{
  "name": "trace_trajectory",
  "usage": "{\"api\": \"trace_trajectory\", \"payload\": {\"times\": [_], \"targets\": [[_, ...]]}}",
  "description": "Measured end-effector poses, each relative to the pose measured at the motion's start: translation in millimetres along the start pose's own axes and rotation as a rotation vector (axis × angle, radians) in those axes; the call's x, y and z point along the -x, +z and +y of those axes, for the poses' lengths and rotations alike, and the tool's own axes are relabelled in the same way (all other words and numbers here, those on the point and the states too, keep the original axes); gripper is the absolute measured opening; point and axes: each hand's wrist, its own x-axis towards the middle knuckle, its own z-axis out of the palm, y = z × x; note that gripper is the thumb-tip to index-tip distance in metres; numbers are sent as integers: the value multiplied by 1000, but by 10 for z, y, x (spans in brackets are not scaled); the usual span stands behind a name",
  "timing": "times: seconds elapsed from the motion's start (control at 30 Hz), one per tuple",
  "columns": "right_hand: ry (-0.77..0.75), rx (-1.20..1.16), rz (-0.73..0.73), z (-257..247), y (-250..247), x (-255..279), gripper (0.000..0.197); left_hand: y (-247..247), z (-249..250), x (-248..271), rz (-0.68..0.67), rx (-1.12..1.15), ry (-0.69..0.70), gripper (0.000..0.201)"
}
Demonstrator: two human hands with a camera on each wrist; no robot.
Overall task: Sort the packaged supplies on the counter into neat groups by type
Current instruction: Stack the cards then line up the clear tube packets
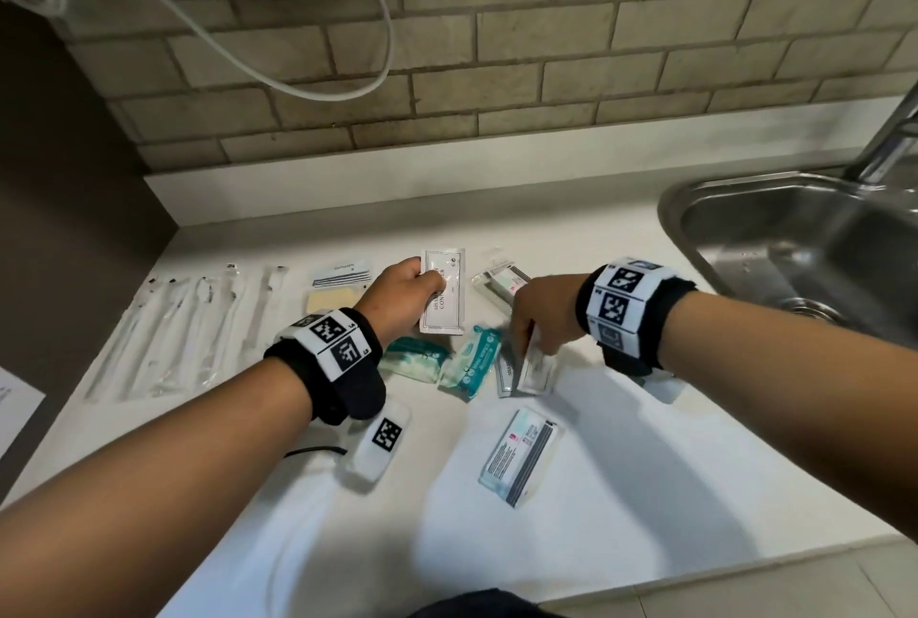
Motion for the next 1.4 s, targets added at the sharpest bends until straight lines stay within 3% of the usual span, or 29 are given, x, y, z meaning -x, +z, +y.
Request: {"api": "trace_trajectory", "payload": {"times": [0.1, 0.27, 0.4, 0.6, 0.7, 0.83, 1.07, 1.23, 1.3, 1.4], "targets": [[-55, -54, -9, -56, 120, -142, 42, 15, -29, 6, -7, 1, 1, 30], [-65, -24, -29, 5, 240, -217, 76, -27, -44, -23, 9, 4, 9, 17], [-64, -59, 38, -5, 261, -210, 62, -38, -83, -63, 17, -2, -8, 25], [-27, 269, 52, -69, 199, -199, 57, 3, -70, -81, 45, -19, -37, 21], [21, 72, 75, -38, 184, -187, 47, 19, -58, -63, 38, -41, -45, 24], [34, -162, 129, 15, 120, -147, 32, 58, -45, -44, -4, -37, -12, 13], [-86, -492, 331, -5, -383, 12, 37, 131, 58, -10, -137, 72, -10, 18], [-50, -466, 457, -46, -517, -100, 42, 88, 204, 47, -265, 425, -134, 34], [-24, -445, 489, -54, -548, -148, 47, 35, 267, 56, -313, 469, -200, 44], [7, -417, 515, -56, -608, -230, 53, -15, 348, 48, -367, 443, -173, 51]]}}
